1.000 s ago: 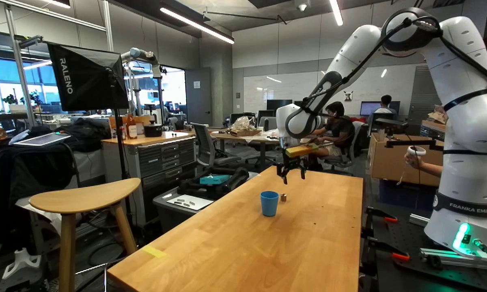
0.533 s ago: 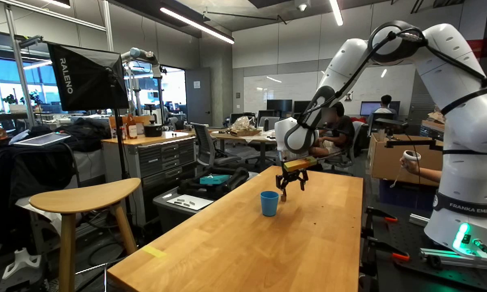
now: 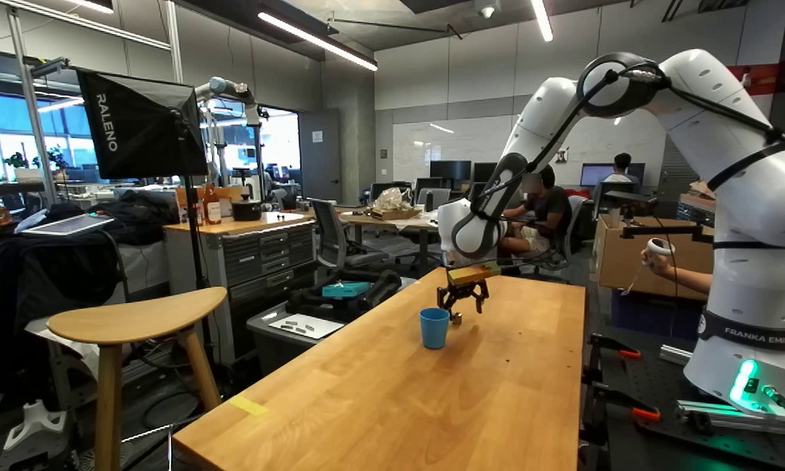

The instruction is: Put the gold object in the blue cup

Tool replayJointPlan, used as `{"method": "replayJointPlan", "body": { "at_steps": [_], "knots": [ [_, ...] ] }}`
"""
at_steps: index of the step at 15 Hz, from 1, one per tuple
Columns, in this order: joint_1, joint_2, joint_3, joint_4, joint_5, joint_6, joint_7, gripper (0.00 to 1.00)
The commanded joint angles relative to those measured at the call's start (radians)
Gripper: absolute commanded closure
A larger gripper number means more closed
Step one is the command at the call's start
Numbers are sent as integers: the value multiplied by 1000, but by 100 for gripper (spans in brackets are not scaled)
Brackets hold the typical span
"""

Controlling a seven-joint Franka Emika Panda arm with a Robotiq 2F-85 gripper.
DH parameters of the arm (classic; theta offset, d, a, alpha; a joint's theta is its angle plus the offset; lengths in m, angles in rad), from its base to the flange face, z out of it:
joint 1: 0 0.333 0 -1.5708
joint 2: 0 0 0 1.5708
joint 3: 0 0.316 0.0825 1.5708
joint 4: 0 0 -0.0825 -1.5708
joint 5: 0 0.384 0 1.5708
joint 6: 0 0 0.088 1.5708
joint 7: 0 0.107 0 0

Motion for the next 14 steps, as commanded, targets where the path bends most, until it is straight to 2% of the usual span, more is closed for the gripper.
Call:
{"method": "replayJointPlan", "body": {
  "at_steps": [1, 6, 9, 10, 14],
  "knots": [
    [26, 46, -30, 59, 29, 26, 20, 34],
    [10, 28, -7, 46, 90, 12, 6, 73],
    [-2, 25, 6, 35, 141, 4, -3, 92],
    [-5, 25, 8, 34, 153, 0, -6, 88],
    [-17, -66, 26, 30, 184, -68, -62, 89]
  ]
}}
